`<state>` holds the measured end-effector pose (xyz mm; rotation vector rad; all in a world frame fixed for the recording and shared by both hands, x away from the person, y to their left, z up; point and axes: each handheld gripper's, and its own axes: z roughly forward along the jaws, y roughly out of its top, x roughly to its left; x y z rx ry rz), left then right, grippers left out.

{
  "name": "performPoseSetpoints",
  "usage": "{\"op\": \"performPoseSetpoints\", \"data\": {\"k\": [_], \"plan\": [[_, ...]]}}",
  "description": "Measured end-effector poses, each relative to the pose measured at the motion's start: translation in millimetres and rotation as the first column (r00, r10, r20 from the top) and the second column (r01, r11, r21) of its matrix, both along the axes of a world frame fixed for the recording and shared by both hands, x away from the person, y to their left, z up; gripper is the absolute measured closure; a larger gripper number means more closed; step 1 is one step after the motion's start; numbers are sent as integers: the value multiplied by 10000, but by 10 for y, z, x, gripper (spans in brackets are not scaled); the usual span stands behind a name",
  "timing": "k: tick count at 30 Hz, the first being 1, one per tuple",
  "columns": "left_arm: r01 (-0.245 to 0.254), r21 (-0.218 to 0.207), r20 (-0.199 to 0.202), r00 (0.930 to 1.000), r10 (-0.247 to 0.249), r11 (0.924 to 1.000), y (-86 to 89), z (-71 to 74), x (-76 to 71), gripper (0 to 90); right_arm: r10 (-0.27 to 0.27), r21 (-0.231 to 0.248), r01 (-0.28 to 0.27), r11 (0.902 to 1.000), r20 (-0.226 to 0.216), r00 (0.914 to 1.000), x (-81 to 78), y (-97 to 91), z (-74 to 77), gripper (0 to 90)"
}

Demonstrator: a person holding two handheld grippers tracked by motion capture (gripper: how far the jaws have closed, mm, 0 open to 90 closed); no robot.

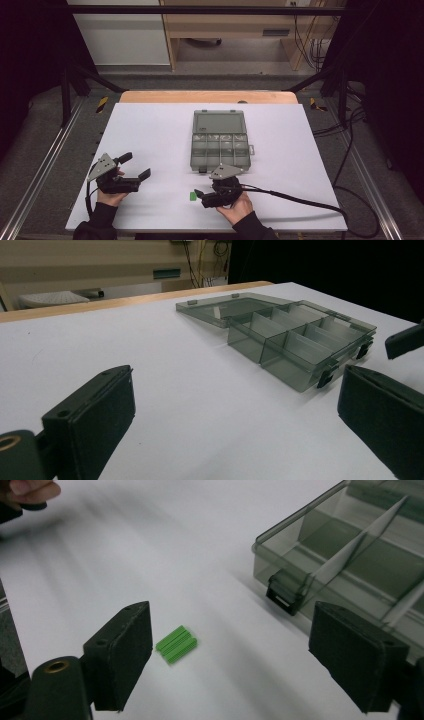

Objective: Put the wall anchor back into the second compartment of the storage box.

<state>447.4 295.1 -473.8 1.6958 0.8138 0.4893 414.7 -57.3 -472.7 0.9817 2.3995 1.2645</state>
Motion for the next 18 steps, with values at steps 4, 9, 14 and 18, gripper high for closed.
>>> {"op": "performPoseSetpoints", "data": {"k": [4, 9, 14, 18], "plan": [[-19, 1, 0, 10000, 19, 10000, 2, 0, -1, 14, 179, -242, -184, 9995, -219, 9996, 1, 115, -78, 278], [-13, 12, -20, 10000, 13, 10000, 2, -4, 3, 14, 301, -509, -336, 9981, -686, 9972, 35, 204, -153, 405], [-16, 8, -32, 10000, 16, 10000, 3, -4, 2, 15, 468, -632, -528, 9966, -930, 9946, 38, 242, -190, 478], [-8, 15, -74, 10000, 8, 10000, -1, -8, 5, 16, 517, -699, -596, 9958, -1104, 9925, 42, 249, -211, 538]]}}
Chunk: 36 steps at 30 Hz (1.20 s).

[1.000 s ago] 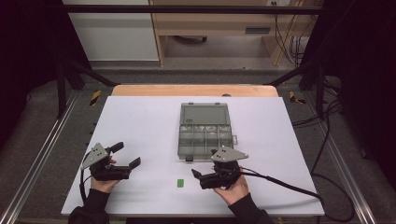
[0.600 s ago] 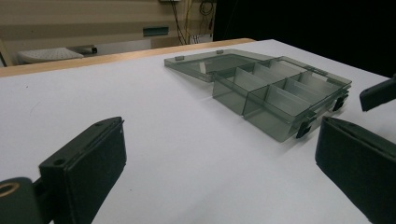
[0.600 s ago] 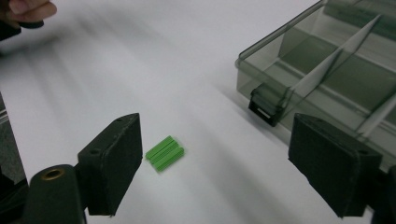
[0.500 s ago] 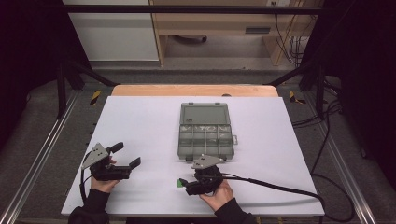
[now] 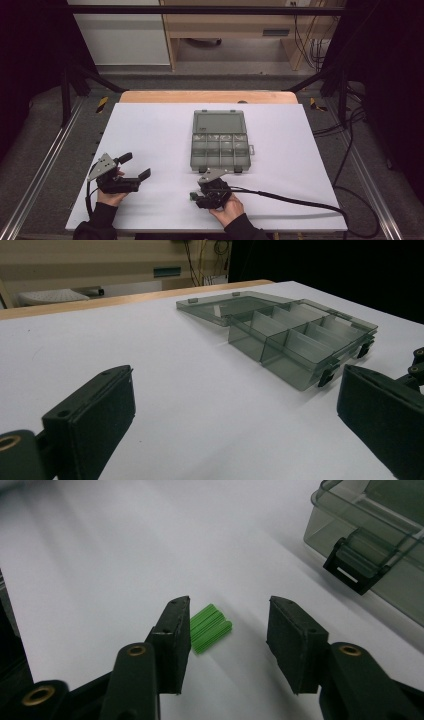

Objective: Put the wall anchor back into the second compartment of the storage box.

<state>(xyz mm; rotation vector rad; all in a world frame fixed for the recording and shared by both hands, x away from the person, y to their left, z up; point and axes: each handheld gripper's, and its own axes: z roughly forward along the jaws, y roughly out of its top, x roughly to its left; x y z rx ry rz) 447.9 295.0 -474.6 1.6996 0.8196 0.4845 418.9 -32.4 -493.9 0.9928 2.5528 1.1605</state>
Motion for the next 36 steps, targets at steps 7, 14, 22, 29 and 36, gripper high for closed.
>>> {"op": "performPoseSetpoints", "data": {"k": [7, 14, 22, 29, 36], "plan": [[-1, 4, -39, 10000, 1, 10000, -1, -2, 1, 18, 149, -217, -152, 9996, -127, 9998, 10, 18, -45, 595], [26, 54, -42, 10000, -26, 10000, -5, -3, 1, 20, 100, -397, -104, 9992, -104, 9999, 7, 5, -25, 667], [14, 74, -79, 10000, -13, 10000, -6, -6, 4, 21, 318, -270, -326, 9991, -309, 9990, 3, 10, -27, 746], [10, 81, -90, 10000, -9, 10000, -5, -6, 4, 23, 304, -319, -317, 9990, -392, 9988, 13, 13, -47, 798], [-3, 80, -92, 10000, 4, 10000, -4, -6, 3, 24, 325, -352, -341, 9988, -449, 9985, 23, 8, -48, 842]]}}
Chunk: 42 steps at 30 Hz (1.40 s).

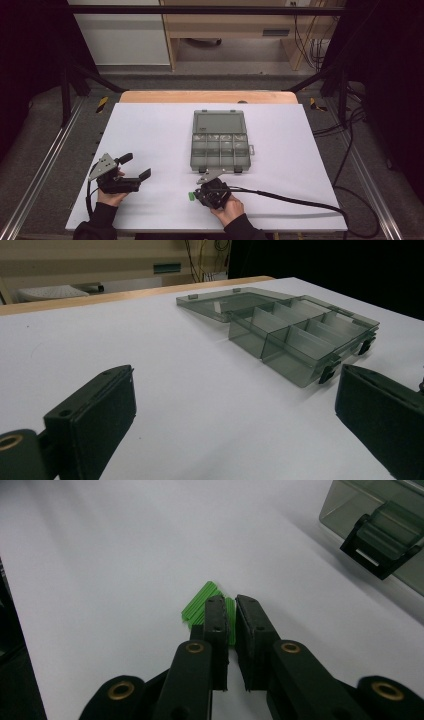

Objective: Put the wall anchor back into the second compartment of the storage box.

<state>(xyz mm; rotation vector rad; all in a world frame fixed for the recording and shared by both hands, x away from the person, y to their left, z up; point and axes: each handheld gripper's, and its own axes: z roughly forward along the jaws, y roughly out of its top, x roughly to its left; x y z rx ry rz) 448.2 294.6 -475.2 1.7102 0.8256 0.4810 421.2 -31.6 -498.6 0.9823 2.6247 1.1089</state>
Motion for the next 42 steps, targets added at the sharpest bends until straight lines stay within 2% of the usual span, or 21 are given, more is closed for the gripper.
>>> {"op": "performPoseSetpoints", "data": {"k": [7, 13, 20, 21, 22, 25, 27, 29, 34, 38, 39, 42], "plan": [[13, 10, 3, 10000, -13, 10000, 0, -1, 1, 24, -23, 39, 24, 10000, -250, 9997, 20, -8, 12, 847], [27, 33, -7, 10000, -27, 10000, -3, -2, -1, 24, 18, 36, -18, 10000, -81, 10000, 9, -47, 100, 847], [33, 44, 0, 10000, -33, 10000, -2, -5, -1, 23, -51, 391, 34, 9992, 427, 9991, -19, -137, 326, 847], [37, 44, -3, 10000, -37, 10000, -3, -6, 0, 23, -78, 550, 40, 9985, 678, 9977, -26, -177, 411, 847], [41, 46, -11, 10000, -41, 10000, -5, -8, 0, 23, -78, 550, 40, 9985, 678, 9977, -26, -177, 411, 847], [53, 36, -7, 10000, -53, 10000, -10, -11, -2, 22, -217, 791, 126, 9968, 1142, 9932, -14, -263, 576, 847], [49, 37, 12, 10000, -49, 10000, -10, -10, -2, 22, -261, 855, 153, 9962, 1261, 9917, -3, -283, 613, 847], [36, 24, 19, 10000, -36, 10000, -4, -10, 0, 22, -478, 1066, 322, 9938, 1471, 9880, 54, -340, 716, 847], [17, 2, 24, 10000, -17, 10000, -3, -12, -2, 21, -874, 1430, 634, 9877, 1680, 9819, 179, -413, 831, 847], [4, -42, 40, 10000, -4, 10000, 3, -11, -2, 20, -1248, 1606, 963, 9823, 1780, 9761, 325, -473, 901, 847], [1, -38, 40, 10000, -1, 10000, 3, -12, -2, 20, -1438, 1672, 1129, 9794, 1860, 9720, 414, -503, 932, 847], [16, -10, 60, 10000, -16, 10000, 3, -11, -4, 20, -1562, 1716, 1236, 9774, 1914, 9690, 492, -516, 954, 847]]}}
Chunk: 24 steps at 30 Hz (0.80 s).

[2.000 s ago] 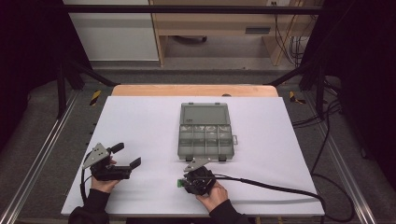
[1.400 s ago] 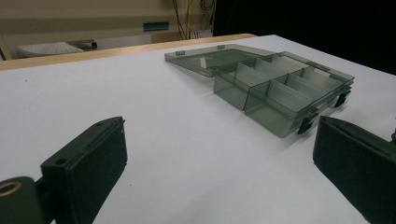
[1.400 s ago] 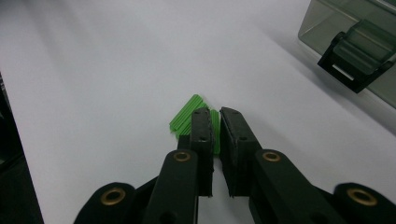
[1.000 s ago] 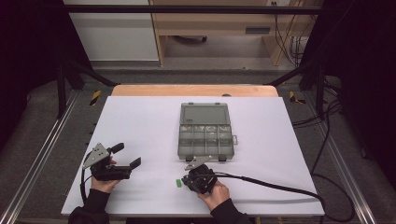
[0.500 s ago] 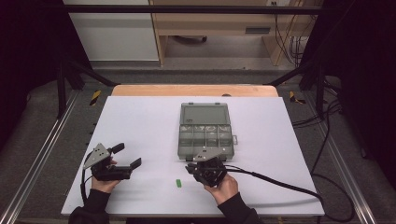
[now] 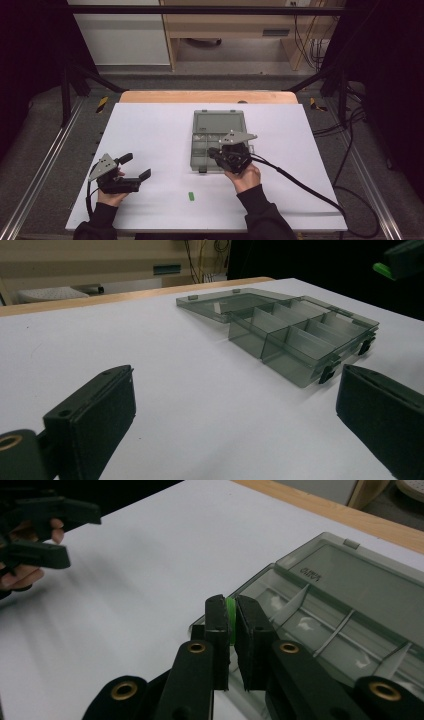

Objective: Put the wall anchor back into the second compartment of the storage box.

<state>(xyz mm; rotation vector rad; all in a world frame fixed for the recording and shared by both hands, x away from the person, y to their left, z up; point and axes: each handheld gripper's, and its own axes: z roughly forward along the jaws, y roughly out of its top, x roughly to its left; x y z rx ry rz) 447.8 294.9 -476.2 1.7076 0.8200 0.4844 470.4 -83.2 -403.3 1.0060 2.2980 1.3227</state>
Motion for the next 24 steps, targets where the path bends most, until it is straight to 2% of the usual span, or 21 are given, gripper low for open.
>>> {"op": "performPoseSetpoints", "data": {"k": [9, 16, 24], "plan": [[-6, -40, 9, 10000, 6, 10000, 3, 1, 0, 19, -469, -158, 470, 9988, 104, 9988, 332, 27, -10, 847], [-1, -59, 41, 10000, 1, 10000, 6, 3, -1, 18, -880, -355, 871, 9956, -232, 9959, 611, 49, -156, 847], [3, -36, 33, 10000, -2, 10000, 4, 2, -2, 17, -1119, -663, 1068, 9921, -795, 9905, 817, 86, -361, 847]]}}
